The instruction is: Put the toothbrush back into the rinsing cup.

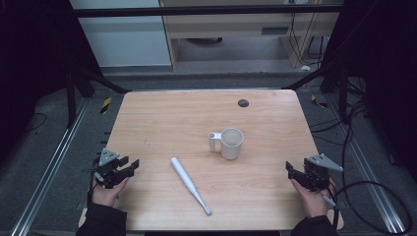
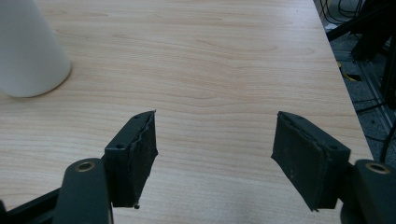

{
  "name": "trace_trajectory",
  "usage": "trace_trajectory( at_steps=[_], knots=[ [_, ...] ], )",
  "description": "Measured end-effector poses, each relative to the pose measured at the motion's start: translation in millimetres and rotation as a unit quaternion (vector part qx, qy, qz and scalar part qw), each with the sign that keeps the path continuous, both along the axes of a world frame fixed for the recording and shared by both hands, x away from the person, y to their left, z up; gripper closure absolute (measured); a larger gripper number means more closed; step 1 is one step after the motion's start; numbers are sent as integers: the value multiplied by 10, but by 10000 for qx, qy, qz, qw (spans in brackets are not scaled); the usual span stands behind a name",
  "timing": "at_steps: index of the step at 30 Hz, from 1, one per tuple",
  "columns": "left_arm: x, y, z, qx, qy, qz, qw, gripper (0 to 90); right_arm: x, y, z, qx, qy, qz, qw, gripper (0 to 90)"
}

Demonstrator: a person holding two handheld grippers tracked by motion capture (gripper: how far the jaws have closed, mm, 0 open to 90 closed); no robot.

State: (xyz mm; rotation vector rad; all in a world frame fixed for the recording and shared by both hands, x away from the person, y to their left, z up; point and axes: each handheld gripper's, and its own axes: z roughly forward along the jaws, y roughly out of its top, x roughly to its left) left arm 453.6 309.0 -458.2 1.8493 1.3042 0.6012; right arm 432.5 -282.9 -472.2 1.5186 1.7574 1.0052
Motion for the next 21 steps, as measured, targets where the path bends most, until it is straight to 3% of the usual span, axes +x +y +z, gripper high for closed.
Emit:
trace_trajectory(
  at_steps=[4,9,21],
  knots=[
    [-30,-64,3,-19,125,-142,9998,600,-23,54,11,-105,-12,106,9999,310],
    [-58,-151,11,-53,261,-399,9988,669,-36,99,22,-69,-14,185,9998,301],
    [-151,-443,21,37,406,-977,9944,797,-33,165,16,-148,4,310,9994,310]
  ],
)
